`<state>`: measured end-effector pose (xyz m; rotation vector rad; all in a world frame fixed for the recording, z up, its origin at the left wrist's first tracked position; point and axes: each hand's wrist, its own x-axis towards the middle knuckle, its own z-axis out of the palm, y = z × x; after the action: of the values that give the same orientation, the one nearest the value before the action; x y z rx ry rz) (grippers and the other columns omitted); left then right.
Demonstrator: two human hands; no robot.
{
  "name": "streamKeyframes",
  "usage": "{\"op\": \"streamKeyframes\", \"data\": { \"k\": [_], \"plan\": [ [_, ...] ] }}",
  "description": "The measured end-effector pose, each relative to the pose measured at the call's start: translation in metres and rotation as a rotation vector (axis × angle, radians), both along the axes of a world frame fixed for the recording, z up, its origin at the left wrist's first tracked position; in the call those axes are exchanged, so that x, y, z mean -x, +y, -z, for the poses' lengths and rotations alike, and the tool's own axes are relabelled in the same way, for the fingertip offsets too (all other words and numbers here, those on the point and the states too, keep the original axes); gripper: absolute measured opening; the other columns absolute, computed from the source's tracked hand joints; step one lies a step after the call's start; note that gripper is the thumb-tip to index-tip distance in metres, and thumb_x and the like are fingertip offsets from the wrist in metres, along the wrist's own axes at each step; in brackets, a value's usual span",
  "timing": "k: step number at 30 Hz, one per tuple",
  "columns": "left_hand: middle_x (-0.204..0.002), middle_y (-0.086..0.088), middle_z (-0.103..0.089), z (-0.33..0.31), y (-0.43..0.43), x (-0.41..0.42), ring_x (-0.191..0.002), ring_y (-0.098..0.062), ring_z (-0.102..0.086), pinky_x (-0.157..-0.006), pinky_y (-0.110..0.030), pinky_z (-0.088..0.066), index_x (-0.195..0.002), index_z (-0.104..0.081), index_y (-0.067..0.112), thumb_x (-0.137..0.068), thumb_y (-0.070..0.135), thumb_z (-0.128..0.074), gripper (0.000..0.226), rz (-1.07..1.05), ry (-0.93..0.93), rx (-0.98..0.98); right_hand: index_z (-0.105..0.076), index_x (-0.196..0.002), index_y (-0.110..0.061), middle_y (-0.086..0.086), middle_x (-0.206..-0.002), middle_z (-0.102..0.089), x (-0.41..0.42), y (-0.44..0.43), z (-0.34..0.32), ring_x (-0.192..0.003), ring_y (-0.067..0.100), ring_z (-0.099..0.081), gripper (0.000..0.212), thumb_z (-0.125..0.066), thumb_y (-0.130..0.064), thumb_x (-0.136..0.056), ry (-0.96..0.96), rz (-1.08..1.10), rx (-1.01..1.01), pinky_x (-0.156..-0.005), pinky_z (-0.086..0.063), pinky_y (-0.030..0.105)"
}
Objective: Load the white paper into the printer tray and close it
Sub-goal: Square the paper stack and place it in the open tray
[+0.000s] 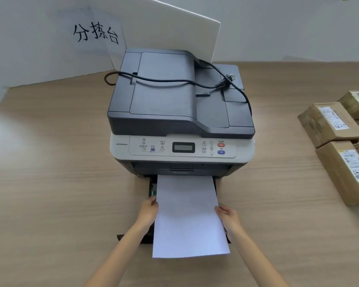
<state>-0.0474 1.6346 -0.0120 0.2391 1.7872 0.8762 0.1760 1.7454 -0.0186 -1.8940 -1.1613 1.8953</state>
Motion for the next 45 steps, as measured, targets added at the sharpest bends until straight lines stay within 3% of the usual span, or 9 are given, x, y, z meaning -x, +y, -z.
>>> {"op": "streamKeyframes", "data": {
  "k": [3, 7, 12, 19, 34, 38, 40, 43, 45],
  "plan": [
    [-0.133, -0.007, -0.054, -0.006, 0.012, 0.002, -0.117, -0.027, -0.055, -0.093, -0.031, -0.046, -0.136, -0.045, 0.009, -0.098, 0.008, -0.032, 0.04, -0.037, 0.011, 0.004, -0.055, -0.124, 0.001, 0.016, -0.115, -0.065, 0.011, 0.008, 0.001, -0.101, 0.031, -0.063, 0.034, -0.054, -0.013, -0.092, -0.027, 0.038, -0.011, -0.095, -0.05, 0.041],
    [-0.144, -0.006, -0.041, -0.008, 0.027, 0.005, -0.134, -0.027, -0.038, -0.103, -0.032, -0.033, -0.145, -0.03, 0.011, -0.1, 0.009, -0.032, 0.045, -0.059, 0.024, 0.027, -0.052, -0.128, 0.002, 0.019, -0.13, -0.057, 0.027, 0.017, 0.003, -0.119, 0.032, -0.054, 0.038, -0.053, -0.011, -0.093, -0.063, 0.077, -0.059, -0.094, -0.041, 0.03],
    [-0.134, -0.005, -0.052, 0.001, 0.036, 0.009, -0.107, -0.019, -0.05, -0.086, -0.027, -0.039, -0.14, -0.037, 0.015, -0.093, -0.004, -0.032, 0.051, -0.043, 0.045, -0.037, -0.054, -0.124, 0.005, 0.021, -0.131, -0.056, 0.045, 0.026, 0.01, -0.123, 0.032, -0.051, 0.035, -0.054, -0.008, -0.092, -0.092, 0.152, -0.094, -0.093, -0.036, 0.027],
    [-0.133, -0.005, -0.052, 0.013, 0.043, 0.012, -0.116, -0.024, -0.051, -0.101, -0.035, -0.042, -0.138, -0.038, 0.014, -0.089, -0.006, -0.03, 0.054, -0.065, 0.066, -0.048, -0.058, -0.122, 0.001, 0.018, -0.129, -0.059, 0.052, 0.029, 0.019, -0.121, 0.032, -0.053, 0.033, -0.054, -0.012, -0.092, -0.153, 0.187, -0.1, -0.095, -0.039, 0.03],
    [-0.124, -0.002, -0.057, 0.025, 0.046, 0.011, -0.09, 0.0, -0.057, -0.073, -0.012, -0.044, -0.129, -0.049, 0.011, -0.084, -0.019, -0.028, 0.058, -0.224, 0.104, -0.131, -0.059, -0.118, 0.006, 0.02, -0.125, -0.061, 0.056, 0.03, 0.015, -0.119, 0.03, -0.054, 0.03, -0.053, -0.009, -0.092, -0.114, 0.228, -0.187, -0.098, -0.04, 0.033],
    [-0.147, -0.001, -0.042, 0.027, 0.056, 0.012, -0.131, -0.018, -0.044, -0.096, -0.021, -0.035, -0.142, -0.038, 0.013, -0.09, -0.011, -0.032, 0.058, -0.181, 0.21, -0.068, -0.06, -0.117, 0.006, 0.018, -0.122, -0.063, 0.066, 0.035, 0.014, -0.118, 0.03, -0.055, 0.029, -0.052, -0.009, -0.093, -0.111, 0.237, -0.221, -0.098, -0.039, 0.03],
    [-0.15, -0.002, -0.039, 0.03, 0.06, 0.014, -0.135, -0.023, -0.04, -0.099, -0.025, -0.037, -0.143, -0.036, 0.015, -0.09, -0.009, -0.032, 0.058, -0.126, 0.277, -0.046, -0.061, -0.117, 0.003, 0.017, -0.12, -0.063, 0.07, 0.037, 0.015, -0.117, 0.03, -0.055, 0.029, -0.051, -0.01, -0.093, -0.12, 0.217, -0.217, -0.093, -0.039, 0.026],
    [-0.145, -0.004, -0.044, 0.036, 0.06, 0.013, -0.12, -0.026, -0.052, -0.097, -0.036, -0.046, -0.145, -0.032, 0.017, -0.092, -0.006, -0.032, 0.058, -0.043, 0.32, -0.009, -0.06, -0.102, 0.013, 0.031, -0.113, -0.063, 0.073, 0.037, 0.019, -0.112, 0.045, -0.054, 0.025, -0.048, -0.007, -0.094, -0.181, 0.152, -0.243, -0.093, -0.045, 0.041],
    [-0.13, -0.003, -0.05, 0.036, 0.06, 0.009, -0.086, -0.022, -0.059, -0.076, -0.031, -0.049, -0.148, -0.025, 0.02, -0.094, -0.003, -0.03, 0.059, -0.014, 0.318, 0.014, -0.056, -0.103, 0.017, 0.035, -0.111, -0.061, 0.073, 0.036, 0.022, -0.11, 0.048, -0.053, 0.028, -0.045, -0.008, -0.095, -0.207, 0.102, -0.267, -0.098, -0.041, 0.049]
  ]
}}
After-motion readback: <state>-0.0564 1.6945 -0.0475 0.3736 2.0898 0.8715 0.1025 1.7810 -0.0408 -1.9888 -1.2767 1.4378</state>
